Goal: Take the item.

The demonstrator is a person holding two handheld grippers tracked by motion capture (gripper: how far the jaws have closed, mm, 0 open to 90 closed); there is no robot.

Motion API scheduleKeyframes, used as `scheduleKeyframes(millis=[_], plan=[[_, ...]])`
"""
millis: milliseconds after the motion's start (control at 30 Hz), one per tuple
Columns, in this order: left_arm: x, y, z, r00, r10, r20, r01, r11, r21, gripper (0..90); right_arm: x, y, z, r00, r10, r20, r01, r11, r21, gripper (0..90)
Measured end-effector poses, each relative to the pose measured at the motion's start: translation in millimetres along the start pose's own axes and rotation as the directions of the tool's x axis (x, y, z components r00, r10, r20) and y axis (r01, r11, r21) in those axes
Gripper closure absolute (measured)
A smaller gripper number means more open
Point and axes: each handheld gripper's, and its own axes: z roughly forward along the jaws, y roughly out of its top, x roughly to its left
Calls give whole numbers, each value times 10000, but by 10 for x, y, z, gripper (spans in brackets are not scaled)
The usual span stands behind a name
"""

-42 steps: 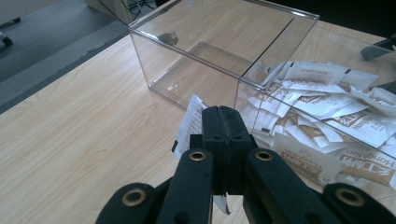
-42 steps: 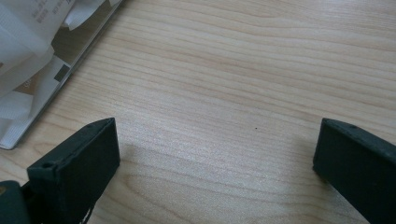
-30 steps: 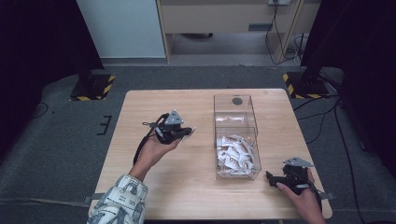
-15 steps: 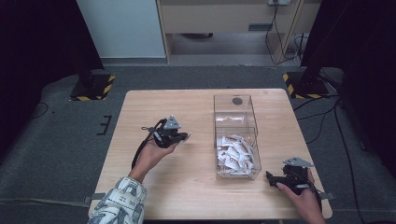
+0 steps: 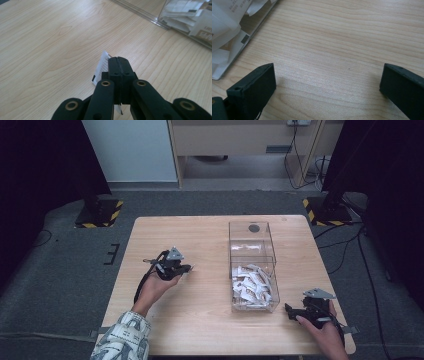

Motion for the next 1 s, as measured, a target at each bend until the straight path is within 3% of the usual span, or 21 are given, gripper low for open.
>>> scheduleKeyframes(millis=[300,700,800,1000], plan=[[107,-93,12,9989,-231,-412,231,9997,16,899,0,0,0,10000,3,1,-3,10000,1,8],[27,-108,217,9988,-450,-203,454,9987,217,878,0,0,0,10000,5,-1,-5,10000,0,8],[-4,-121,249,9993,-367,-96,369,9992,146,774,0,0,0,10000,0,-1,0,10000,-2,8],[-27,-102,218,9980,-532,-343,521,9981,-327,407,0,0,0,10000,0,0,0,10000,0,8]])
